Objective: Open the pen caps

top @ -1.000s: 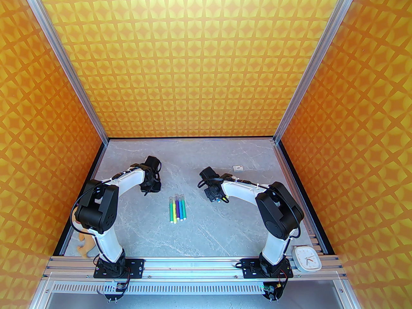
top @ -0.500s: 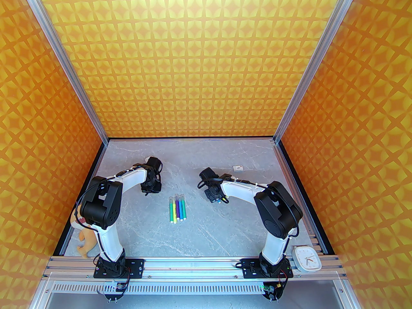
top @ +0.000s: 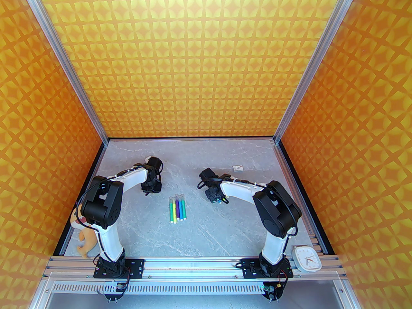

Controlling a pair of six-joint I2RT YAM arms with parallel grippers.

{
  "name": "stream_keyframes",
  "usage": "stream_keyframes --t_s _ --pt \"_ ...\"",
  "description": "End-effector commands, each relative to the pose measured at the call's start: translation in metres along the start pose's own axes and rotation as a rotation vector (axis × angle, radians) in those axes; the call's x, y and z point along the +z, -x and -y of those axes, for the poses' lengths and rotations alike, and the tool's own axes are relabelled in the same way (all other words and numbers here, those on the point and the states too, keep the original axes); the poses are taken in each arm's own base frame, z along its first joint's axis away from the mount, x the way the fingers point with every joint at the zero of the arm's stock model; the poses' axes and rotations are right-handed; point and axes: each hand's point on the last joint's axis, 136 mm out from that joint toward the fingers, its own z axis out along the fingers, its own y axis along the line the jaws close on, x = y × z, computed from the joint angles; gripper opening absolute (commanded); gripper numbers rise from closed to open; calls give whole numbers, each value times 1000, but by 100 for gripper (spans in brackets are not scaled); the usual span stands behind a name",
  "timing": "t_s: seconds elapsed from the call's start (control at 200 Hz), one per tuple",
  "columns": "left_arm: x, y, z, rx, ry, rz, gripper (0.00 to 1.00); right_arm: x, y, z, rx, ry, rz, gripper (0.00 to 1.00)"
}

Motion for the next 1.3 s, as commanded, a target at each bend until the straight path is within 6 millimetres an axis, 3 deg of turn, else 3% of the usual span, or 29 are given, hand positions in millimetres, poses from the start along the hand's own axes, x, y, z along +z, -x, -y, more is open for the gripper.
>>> stream_keyframes --t_s 0.0,0.29,0.655,1.04,1.295 --pt "1 4 1 20 23 3 24 3 -5 6 -14 -30 -22 13" --pt "-13 7 1 25 15 31 26 0 -3 7 -7 -31 -13 18" --pt "-59 16 3 24 -31 136 35 -3 1 6 -13 -24 -4 23" --pt "-80 9 10 25 -139 249 61 -17 2 6 -6 5 4 32" --pt "-82 -2 3 -9 -185 304 67 -43 3 -14 -5 103 43 36"
